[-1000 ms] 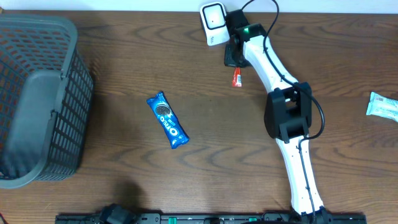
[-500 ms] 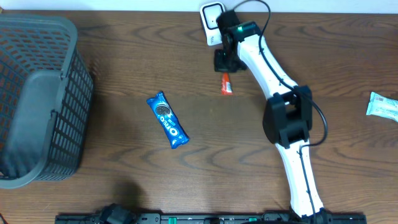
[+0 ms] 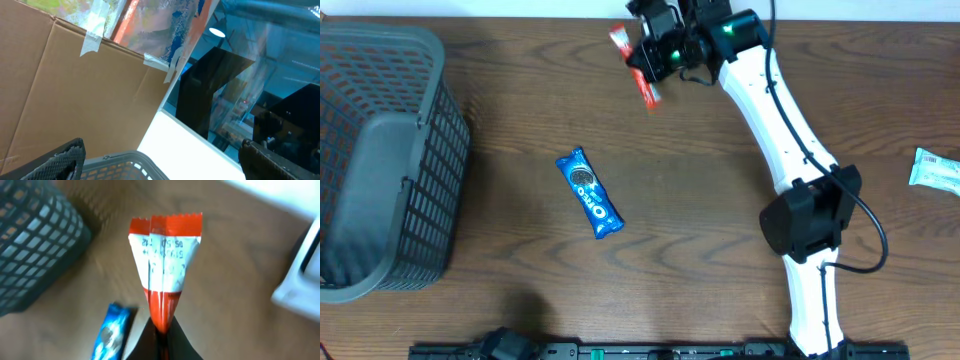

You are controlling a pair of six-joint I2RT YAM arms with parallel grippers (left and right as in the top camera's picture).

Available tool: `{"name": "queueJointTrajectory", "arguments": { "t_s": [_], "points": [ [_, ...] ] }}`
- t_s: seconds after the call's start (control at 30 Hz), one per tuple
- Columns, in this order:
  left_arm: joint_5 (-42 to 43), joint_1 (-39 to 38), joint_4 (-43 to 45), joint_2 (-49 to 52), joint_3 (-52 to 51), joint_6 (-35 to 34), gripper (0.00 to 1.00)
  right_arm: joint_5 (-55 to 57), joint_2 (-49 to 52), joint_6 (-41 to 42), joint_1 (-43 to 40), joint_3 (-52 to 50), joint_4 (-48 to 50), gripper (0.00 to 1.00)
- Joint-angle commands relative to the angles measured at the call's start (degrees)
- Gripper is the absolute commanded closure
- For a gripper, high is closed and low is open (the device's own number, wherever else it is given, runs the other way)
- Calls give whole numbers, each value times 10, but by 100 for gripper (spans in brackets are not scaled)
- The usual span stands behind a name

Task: Scan the item barcode

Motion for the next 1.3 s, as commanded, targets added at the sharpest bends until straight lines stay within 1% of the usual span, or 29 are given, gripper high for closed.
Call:
{"name": "queueJointTrajectory", "arguments": {
  "t_s": [0.0,0.07,0.23,0.33,0.43,0.47,0.53,0.57,0.67,0.73,0.9,1.0,1.2,1.27],
  "points": [
    [-1,2,2,-5,0,-5,2,-114,10,-52,-10,0,82,99],
    [-1,2,2,-5,0,-5,2,-174,19,-56,-22,0,143,99],
    [-1,2,2,-5,0,-5,2,-374,67,-129,-68,0,283,99],
    [-1,2,2,-5,0,-5,2,-464,107,-128,-96,0,390,99],
    [-1,2,2,-5,0,-5,2,-582,158,-115,-122,0,541,99],
    [-1,2,2,-5,0,-5,2,-584,174,-93,-125,0,584,99],
    [-1,2,2,-5,0,-5,2,-584,198,-87,-127,0,642,99],
    [-1,2,2,-5,0,-5,2,-584,212,-88,-127,0,678,99],
    [-1,2,2,-5,0,-5,2,-583,234,-119,-129,0,728,99],
    [-1,2,2,-5,0,-5,2,-582,244,-162,-133,0,743,99],
    [-1,2,2,-5,0,-5,2,-566,261,-286,-137,0,736,99],
    [-1,2,2,-5,0,-5,2,-521,271,-324,-141,0,737,99],
    [-1,2,2,-5,0,-5,2,-477,288,-410,-146,0,741,99],
    [-1,2,2,-5,0,-5,2,-450,290,-420,-146,0,740,99]
  ]
}}
